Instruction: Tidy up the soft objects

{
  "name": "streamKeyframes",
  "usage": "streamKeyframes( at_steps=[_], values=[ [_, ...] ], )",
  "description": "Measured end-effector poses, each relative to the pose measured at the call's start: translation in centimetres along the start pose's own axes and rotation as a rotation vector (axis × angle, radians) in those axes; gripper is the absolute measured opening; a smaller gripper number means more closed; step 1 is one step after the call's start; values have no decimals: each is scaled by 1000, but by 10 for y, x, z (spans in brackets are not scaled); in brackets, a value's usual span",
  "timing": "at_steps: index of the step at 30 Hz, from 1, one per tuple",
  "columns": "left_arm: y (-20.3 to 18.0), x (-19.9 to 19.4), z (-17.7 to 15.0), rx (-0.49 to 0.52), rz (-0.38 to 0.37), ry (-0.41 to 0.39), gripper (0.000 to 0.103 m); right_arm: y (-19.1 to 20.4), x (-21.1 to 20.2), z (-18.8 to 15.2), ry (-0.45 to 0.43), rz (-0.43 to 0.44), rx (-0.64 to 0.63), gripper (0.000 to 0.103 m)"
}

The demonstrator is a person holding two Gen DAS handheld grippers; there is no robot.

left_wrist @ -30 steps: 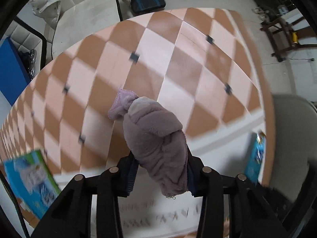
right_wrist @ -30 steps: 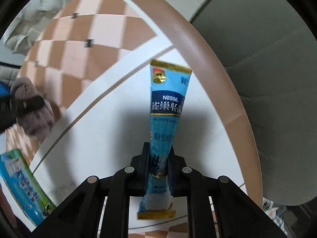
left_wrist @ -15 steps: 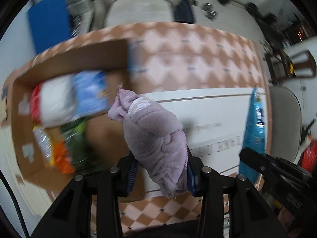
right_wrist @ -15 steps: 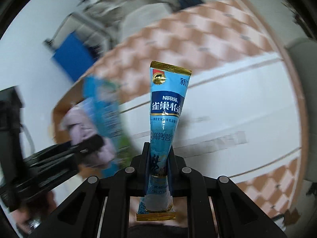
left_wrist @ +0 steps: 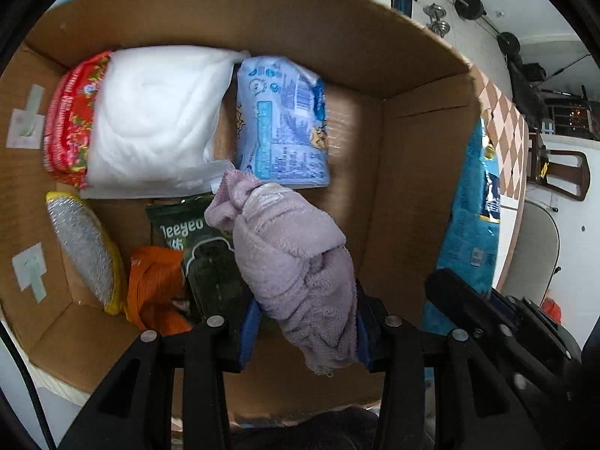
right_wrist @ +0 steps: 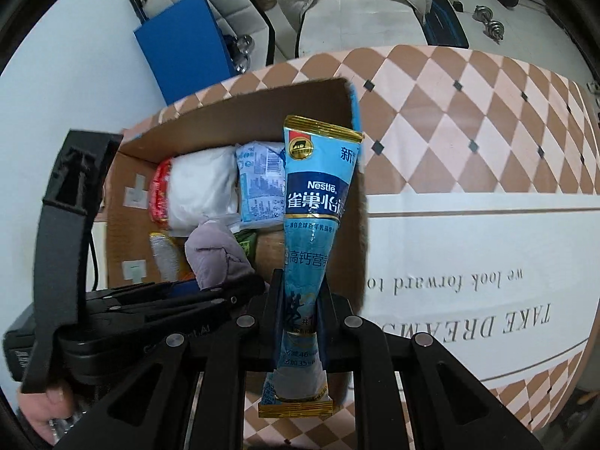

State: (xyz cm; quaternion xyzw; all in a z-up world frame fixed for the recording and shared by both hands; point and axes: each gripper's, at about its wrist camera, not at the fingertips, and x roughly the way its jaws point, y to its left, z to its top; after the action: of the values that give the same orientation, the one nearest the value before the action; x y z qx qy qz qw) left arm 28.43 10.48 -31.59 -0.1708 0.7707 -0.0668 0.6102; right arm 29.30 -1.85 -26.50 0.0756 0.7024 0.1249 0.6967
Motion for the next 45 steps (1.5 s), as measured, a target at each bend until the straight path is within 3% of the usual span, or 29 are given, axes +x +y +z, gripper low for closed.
streamKeyframes(
  at_steps=[5, 10, 11, 15, 19, 23, 27, 28, 29, 32, 34, 39, 45],
  values=[
    [4, 9, 7, -26, -10, 12, 44, -1, 18, 5, 39, -55, -5, 22],
    [2, 8, 5, -25, -15, 6, 63, -11, 15, 5, 38, -55, 39, 40],
    [5, 4, 4, -22, -12, 1, 67, -13, 13, 4, 41, -49, 41, 40],
    [8, -13, -2, -9, 8, -42, 69, -9, 4, 1, 31, -74, 28, 40],
    [5, -43, -18, 19, 87, -141, 69, -1, -8, -9, 10, -107, 2, 43],
    [23, -75, -41, 55, 228, -279, 69, 5, -19, -24, -11, -157, -21, 44],
    [29, -94, -70, 67, 338, -364, 69, 8, -24, -40, -22, -177, -24, 51],
    [29, -93, -75, 65, 350, -377, 70, 8, -25, -45, -24, -177, -22, 52],
    [29, -90, -79, 64, 360, -385, 80, 9, -25, -48, -24, -179, -21, 53],
    [34, -93, -89, 48, 377, -422, 91, 12, -27, -57, -37, -197, -22, 68],
    [38, -95, -92, 35, 381, -435, 98, 15, -29, -60, -50, -208, -28, 83],
    [44, -97, -96, 18, 398, -461, 100, 22, -38, -64, -91, -250, -39, 100],
    [47, -105, -100, 12, 401, -481, 100, 20, -44, -62, -114, -266, -16, 103]
  ],
)
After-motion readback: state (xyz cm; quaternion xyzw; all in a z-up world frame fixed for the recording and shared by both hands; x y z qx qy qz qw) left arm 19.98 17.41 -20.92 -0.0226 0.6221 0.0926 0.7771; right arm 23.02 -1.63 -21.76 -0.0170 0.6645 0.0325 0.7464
